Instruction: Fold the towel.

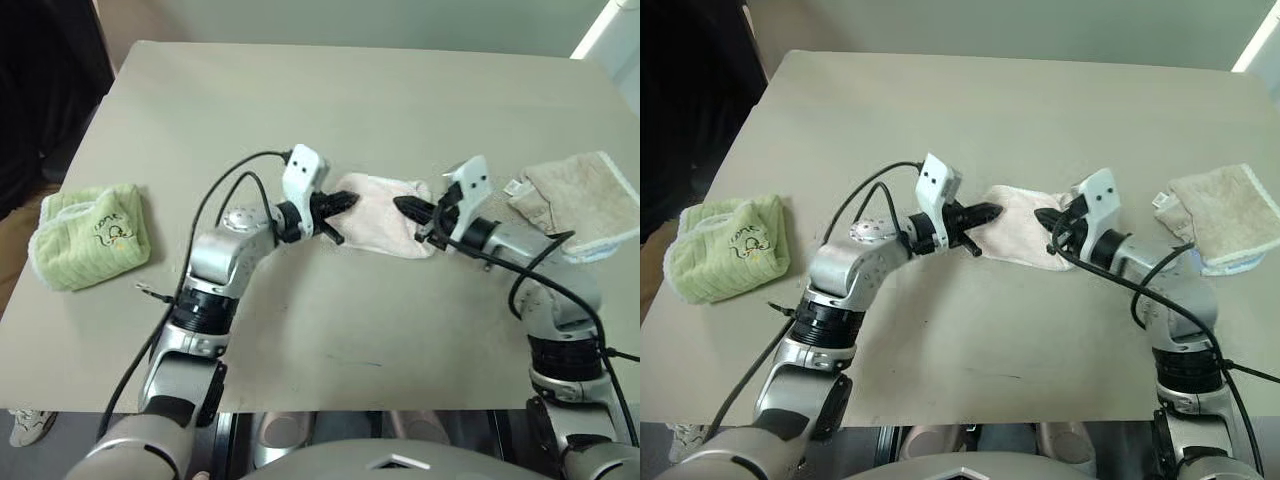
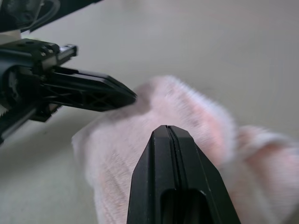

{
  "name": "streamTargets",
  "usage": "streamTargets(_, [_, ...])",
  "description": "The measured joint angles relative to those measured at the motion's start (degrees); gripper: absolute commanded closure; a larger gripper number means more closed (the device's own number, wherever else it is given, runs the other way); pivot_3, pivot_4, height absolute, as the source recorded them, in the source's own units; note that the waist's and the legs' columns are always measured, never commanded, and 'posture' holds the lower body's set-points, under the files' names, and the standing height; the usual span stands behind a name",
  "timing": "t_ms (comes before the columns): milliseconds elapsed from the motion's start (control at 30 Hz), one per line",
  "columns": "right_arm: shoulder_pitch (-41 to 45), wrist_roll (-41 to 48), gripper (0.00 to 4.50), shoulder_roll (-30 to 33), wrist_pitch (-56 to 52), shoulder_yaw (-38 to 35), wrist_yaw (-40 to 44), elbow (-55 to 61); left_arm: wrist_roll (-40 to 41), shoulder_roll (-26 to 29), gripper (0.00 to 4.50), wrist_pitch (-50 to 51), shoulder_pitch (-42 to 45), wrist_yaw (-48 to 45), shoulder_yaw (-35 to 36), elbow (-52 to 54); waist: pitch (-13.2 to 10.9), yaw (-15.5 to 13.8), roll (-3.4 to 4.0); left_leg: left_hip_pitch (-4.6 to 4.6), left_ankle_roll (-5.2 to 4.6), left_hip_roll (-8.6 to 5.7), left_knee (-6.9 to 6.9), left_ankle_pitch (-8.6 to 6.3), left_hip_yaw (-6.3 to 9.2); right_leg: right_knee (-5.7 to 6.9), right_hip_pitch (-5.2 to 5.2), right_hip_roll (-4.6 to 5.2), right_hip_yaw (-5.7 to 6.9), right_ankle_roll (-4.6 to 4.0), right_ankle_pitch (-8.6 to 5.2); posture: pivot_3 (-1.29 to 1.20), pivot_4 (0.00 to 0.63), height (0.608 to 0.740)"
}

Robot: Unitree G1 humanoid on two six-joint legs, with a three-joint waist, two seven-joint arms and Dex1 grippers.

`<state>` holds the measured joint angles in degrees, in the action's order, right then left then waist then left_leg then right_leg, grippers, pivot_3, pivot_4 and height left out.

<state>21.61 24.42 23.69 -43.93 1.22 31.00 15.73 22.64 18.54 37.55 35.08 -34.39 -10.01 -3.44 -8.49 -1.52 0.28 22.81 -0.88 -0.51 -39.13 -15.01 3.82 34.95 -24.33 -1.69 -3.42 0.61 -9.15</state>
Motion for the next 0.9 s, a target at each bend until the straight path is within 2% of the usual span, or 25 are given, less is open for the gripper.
streamTargets(200, [-1.5,-3.5,4.50,-1.6,2.3,4.0,-0.4,-7.1,-7.6,-0.6,4.47,-3.4,-0.1,0.4,-4.7,-5.8,0.0,0.1,0.03,0.04,-0.01,0.02,-0.01,-0.01,0.00,0.05,-0.08,0.02,0.02,-0.06,0.09,0.00,0.150,0.740])
streamTargets(367, [-1.4,-4.6,4.50,-1.8,4.2,4.3,-0.4,-7.9,-10.4,-1.4,4.47,-5.3,-0.5,0.8,-4.5,-6.3,0.1,0.1,0.12,0.00,-0.48,0.02,-0.03,-0.25,0.00,0.03,-0.02,0.02,0.02,-0.16,0.20,0.00,0.150,0.740])
streamTargets(467, [-1.6,-4.3,4.50,-1.4,4.3,3.6,-0.2,-6.8,-7.4,-3.2,4.47,-5.0,-1.6,0.8,-0.3,-5.9,0.1,0.1,0.12,0.01,-0.43,0.02,-0.01,-0.21,0.00,0.02,-0.07,0.02,0.04,-0.26,0.34,0.00,0.150,0.740])
streamTargets(633, [-1.7,-1.7,4.50,0.7,4.1,-0.6,0.8,-1.2,5.8,-7.3,4.47,0.6,0.0,3.6,14.3,-1.0,0.1,0.1,0.10,0.09,-0.35,0.04,0.00,-0.01,-0.04,0.02,-0.13,0.01,0.07,-0.30,0.53,0.00,0.150,0.740])
streamTargets(767, [-0.6,0.6,4.50,3.3,2.6,-4.0,1.3,1.5,11.4,-4.1,4.47,6.9,1.9,5.0,20.5,0.5,0.1,0.3,0.10,0.04,-0.28,0.04,0.01,0.18,-0.06,0.02,-0.12,0.01,0.05,-0.33,0.66,0.00,0.150,0.740])
streamTargets(867, [0.0,0.8,4.50,4.2,2.3,-5.1,1.4,1.9,12.3,-2.5,3.89,10.7,1.9,5.6,21.4,-0.5,0.1,0.3,0.10,0.04,-0.29,0.04,0.00,0.24,-0.05,0.01,-0.11,0.01,0.05,-0.31,0.73,0.00,0.150,0.740])
streamTargets(900, [0.3,1.0,4.50,4.2,2.3,-5.1,1.5,1.9,12.4,-1.8,3.55,12.3,1.9,5.6,21.4,-1.5,0.1,0.3,0.10,0.05,-0.27,0.04,0.01,0.27,-0.05,0.01,-0.13,0.01,0.05,-0.32,0.77,0.00,0.150,0.740])
